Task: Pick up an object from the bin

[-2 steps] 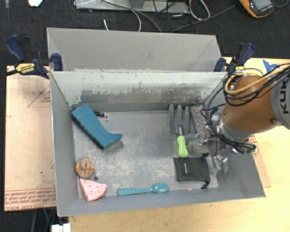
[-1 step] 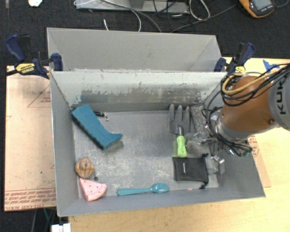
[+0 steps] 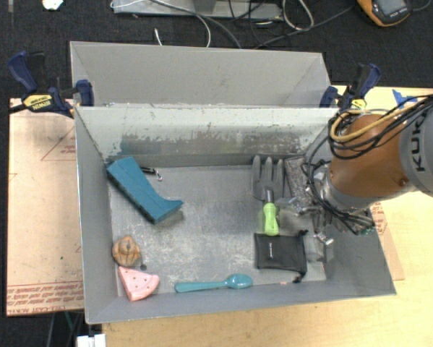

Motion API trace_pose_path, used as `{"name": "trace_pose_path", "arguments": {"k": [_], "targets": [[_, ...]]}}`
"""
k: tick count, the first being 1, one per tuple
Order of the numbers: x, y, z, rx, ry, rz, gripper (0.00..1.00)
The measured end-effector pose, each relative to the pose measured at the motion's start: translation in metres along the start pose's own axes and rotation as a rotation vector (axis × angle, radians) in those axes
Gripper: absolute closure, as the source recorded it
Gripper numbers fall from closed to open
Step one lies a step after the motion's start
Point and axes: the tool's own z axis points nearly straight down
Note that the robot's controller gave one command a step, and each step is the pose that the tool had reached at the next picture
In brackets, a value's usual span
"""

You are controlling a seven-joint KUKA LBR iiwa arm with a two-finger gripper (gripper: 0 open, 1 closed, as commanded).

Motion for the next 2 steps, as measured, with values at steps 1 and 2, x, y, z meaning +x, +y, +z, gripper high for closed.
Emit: {"name": "trace_pose_path", "arguments": {"k": [1, 2], "targets": [[-0.003, 0.011, 0.001, -0.001, -0.001, -0.397, 0.0], [0.016, 0.014, 0.0, -0.002, -0.002, -0.634, 1.0]]}}
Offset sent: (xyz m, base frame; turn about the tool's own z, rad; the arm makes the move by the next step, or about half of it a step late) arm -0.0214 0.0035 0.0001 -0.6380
